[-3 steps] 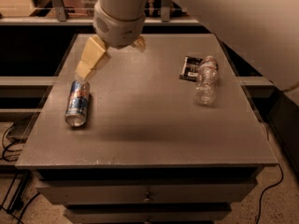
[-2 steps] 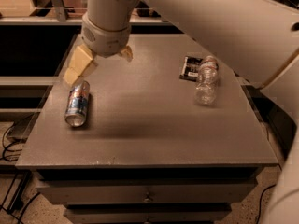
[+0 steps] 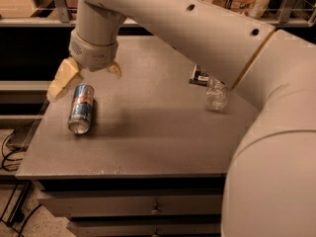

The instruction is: Place redbull can upright

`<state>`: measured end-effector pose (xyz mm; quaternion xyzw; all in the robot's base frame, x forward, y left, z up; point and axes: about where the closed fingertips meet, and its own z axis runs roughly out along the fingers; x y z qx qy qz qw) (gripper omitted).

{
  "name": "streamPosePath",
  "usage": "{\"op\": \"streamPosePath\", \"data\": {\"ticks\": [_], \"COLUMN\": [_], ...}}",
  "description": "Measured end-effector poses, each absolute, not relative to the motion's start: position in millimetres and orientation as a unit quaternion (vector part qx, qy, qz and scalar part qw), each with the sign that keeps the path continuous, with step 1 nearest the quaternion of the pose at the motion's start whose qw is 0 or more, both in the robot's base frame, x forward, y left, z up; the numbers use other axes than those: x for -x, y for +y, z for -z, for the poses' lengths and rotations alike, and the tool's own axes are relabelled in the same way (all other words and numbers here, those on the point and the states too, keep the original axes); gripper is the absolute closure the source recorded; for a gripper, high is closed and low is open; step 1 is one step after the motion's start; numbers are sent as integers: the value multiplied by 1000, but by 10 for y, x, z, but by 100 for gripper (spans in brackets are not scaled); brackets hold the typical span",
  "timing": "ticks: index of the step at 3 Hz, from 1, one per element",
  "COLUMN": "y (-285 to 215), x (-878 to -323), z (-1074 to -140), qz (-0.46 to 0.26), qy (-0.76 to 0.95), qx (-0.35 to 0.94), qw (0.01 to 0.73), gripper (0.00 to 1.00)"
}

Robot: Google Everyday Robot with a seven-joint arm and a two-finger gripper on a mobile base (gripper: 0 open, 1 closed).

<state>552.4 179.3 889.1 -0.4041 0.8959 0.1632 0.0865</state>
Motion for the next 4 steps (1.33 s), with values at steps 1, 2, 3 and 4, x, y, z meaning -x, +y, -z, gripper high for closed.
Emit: {"op": "streamPosePath", "data": {"ticks": [1, 2, 3, 4], "y": [2014, 2130, 2183, 2183], "x": [-5557, -5603, -5628, -5639], "z": [-8718, -8578, -8478, -8435], "qz": [-180, -187, -189, -185], "qy": [896, 899, 900, 900], "qx": [400, 393, 391, 392], "qw": [66, 51, 42, 41], "gripper": [0, 0, 15, 38]}}
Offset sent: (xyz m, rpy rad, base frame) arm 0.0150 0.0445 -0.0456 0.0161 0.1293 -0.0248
